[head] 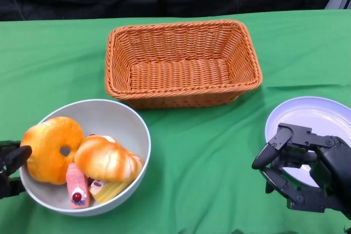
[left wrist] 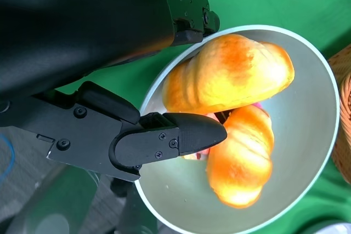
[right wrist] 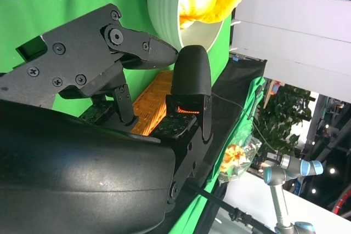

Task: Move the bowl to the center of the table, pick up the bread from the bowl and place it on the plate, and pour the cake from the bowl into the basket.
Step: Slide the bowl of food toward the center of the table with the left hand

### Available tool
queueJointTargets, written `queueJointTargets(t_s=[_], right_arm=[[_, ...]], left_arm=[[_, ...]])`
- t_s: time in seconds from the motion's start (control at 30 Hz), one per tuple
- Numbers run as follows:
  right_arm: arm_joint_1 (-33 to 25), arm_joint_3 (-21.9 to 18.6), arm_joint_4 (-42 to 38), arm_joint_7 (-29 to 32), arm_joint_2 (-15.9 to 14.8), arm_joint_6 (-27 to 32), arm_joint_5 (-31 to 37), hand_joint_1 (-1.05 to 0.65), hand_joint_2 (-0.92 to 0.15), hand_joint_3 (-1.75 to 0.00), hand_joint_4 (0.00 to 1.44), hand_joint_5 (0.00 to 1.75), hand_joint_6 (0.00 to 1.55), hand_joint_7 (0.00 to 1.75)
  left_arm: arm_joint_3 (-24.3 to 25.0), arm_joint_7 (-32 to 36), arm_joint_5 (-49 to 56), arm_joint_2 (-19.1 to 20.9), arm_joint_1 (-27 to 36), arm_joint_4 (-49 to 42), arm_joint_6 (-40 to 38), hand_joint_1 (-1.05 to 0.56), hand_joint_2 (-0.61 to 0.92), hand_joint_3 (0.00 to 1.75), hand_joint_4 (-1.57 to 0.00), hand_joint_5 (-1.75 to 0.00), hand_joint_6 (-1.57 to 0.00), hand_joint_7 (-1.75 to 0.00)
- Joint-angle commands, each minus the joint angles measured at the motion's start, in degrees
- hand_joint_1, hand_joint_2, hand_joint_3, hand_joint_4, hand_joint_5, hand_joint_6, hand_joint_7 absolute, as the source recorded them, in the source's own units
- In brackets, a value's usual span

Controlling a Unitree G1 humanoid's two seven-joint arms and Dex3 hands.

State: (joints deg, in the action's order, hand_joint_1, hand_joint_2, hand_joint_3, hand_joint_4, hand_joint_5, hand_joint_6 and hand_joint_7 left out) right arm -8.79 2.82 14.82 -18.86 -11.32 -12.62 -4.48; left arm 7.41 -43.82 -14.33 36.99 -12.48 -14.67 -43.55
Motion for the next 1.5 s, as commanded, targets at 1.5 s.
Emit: queueJointTargets(t_s=[1.5], right_arm=[[0.84,-0.31,-0.35,0.71,0.18,-0.27,0.22,-0.18,-0.62,-0.78,0.87,1.44,0.78,1.18]], left_arm=[[-1.56,-2.81,-5.57,0.67,1.62,6.21,-2.65,-0.71,0.92,0.57,-0.24,-0.03,-0.09,0.0]])
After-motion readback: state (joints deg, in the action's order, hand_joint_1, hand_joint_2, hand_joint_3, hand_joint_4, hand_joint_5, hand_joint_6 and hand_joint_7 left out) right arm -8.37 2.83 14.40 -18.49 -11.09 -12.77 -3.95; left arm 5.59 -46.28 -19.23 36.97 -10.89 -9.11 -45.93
